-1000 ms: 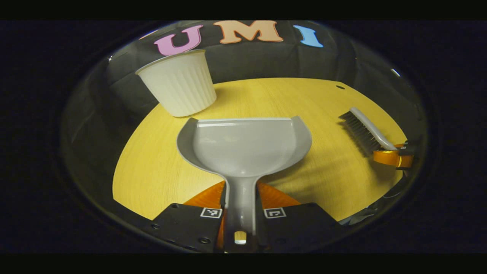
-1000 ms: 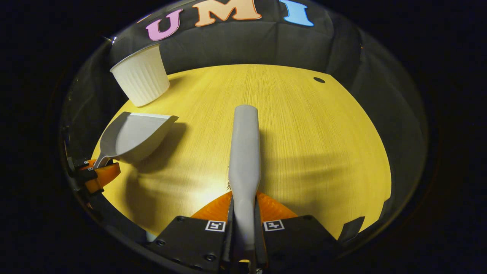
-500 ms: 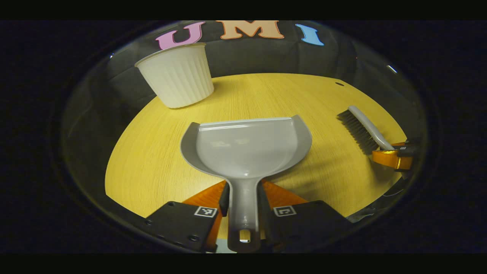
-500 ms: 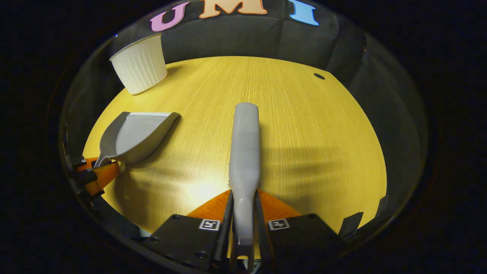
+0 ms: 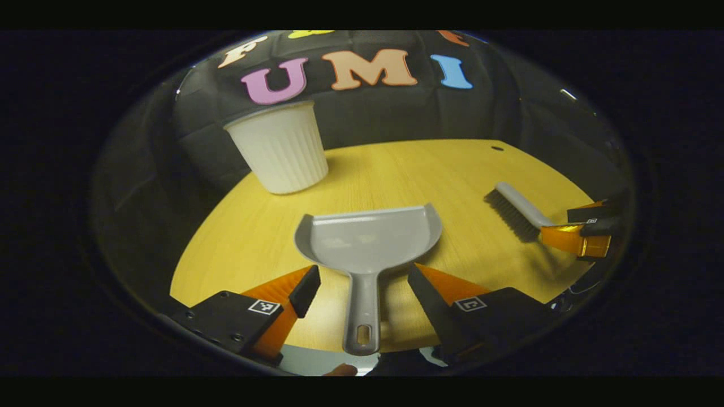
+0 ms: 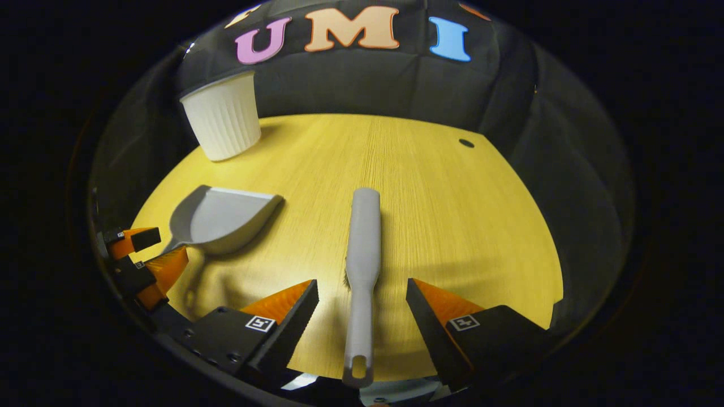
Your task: Pick up the small broom and dustpan from the desktop, sweep the trash into the dustpan with the broom, and then empty the trash into the garbage bin.
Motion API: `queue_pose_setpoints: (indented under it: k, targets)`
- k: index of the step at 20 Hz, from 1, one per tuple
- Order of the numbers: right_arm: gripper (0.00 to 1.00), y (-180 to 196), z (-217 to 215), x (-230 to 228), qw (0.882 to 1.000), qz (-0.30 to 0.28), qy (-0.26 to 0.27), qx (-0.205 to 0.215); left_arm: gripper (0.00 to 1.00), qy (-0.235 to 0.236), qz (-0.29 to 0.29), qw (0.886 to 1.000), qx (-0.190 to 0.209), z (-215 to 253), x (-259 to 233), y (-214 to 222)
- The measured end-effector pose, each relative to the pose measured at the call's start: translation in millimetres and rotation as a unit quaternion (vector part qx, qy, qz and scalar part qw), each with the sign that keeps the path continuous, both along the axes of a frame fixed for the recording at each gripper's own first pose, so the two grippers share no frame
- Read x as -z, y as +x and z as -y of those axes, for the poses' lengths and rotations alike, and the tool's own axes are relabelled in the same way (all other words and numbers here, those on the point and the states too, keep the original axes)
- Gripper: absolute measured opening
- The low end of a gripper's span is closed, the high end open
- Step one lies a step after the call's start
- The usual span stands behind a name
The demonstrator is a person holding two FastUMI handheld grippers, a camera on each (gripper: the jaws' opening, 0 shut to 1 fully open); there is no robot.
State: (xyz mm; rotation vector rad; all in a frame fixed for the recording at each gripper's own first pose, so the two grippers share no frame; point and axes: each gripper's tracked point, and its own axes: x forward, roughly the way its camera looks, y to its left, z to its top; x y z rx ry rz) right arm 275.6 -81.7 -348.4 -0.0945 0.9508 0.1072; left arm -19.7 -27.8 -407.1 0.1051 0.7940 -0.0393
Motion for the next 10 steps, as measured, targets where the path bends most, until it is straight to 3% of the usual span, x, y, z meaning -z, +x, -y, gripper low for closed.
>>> queue_pose_setpoints:
  k: [2, 5, 10]
  targets:
    - [0.95, 7, -7, -43, 0.997, 0.072, 0.025, -0.018, 0.95, 0.005, 0.047, 0.999, -0.010, 1, -36, 4]
    - [0.94, 10, 0, -97, 0.983, 0.173, 0.043, -0.039, 0.95, 0.014, 0.072, 0.997, -0.022, 11, -81, -5]
    - [0.94, -1, 8, -122, 0.972, 0.215, 0.070, -0.054, 0.95, 0.022, 0.130, 0.991, -0.025, 34, -130, -11]
